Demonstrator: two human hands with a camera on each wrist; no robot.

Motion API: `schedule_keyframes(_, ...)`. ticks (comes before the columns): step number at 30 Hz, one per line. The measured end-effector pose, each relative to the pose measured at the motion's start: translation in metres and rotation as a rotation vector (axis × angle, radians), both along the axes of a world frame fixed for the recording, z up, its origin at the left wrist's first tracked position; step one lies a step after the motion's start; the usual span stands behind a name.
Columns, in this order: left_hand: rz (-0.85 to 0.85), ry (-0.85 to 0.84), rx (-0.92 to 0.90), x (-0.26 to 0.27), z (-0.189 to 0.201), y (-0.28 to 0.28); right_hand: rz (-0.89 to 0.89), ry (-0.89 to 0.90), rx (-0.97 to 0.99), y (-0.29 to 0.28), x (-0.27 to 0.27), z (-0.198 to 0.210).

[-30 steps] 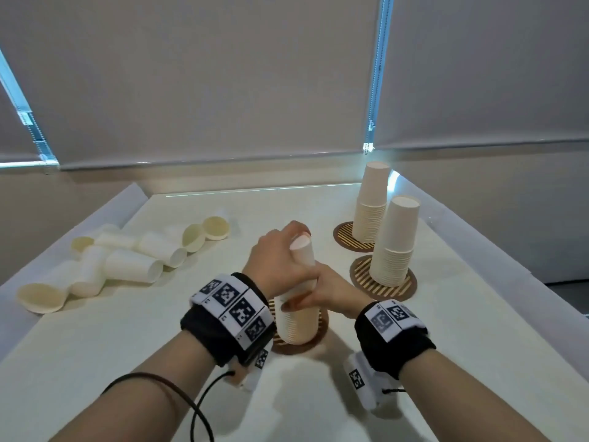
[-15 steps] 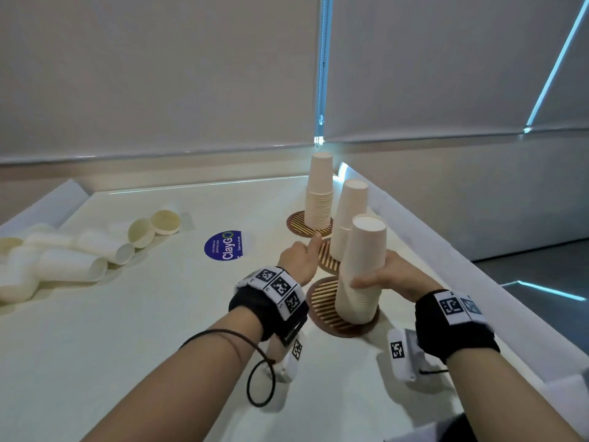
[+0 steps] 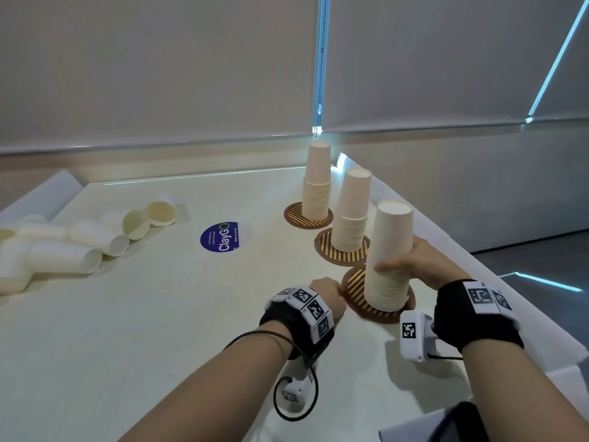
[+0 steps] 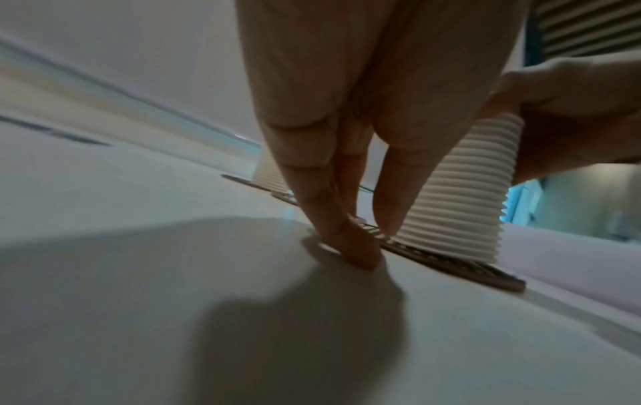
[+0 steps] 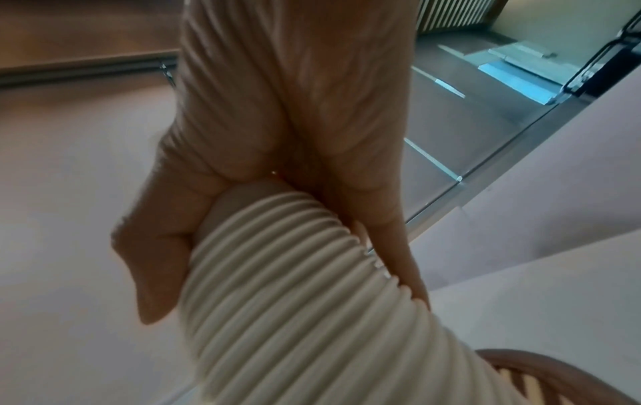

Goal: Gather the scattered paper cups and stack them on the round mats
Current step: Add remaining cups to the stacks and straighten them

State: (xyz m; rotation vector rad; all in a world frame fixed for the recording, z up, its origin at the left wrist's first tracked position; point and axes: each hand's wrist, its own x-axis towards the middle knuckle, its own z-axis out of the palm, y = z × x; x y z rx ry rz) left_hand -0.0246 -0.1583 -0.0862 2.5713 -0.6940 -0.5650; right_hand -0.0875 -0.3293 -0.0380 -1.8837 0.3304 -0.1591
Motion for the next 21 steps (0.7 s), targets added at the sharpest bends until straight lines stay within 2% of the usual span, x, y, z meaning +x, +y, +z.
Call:
schedule_keyframes(9, -0.204, -0.239, 0.09, 0.047, 0.006, -0.033, -0.178, -0.071, 0.065, 0.006, 0.007, -0.007)
schedule_keyframes(14, -0.253, -0.205, 0.25, 0.073, -0.013, -0.037, -0.18, -0.164, 0.058, 0.011, 0.009, 0.011)
schedule_keyframes(18, -0.297, -0.216, 0.31, 0.083, -0.022, -0.036, -0.343, -0.252, 0.055, 0.008, 0.013, 0.028)
schedule_keyframes(21, -0.328, -0.229, 0.327, 0.086, -0.025, -0.034, -0.41, -0.243, -0.049, 0.013, 0.013, 0.036)
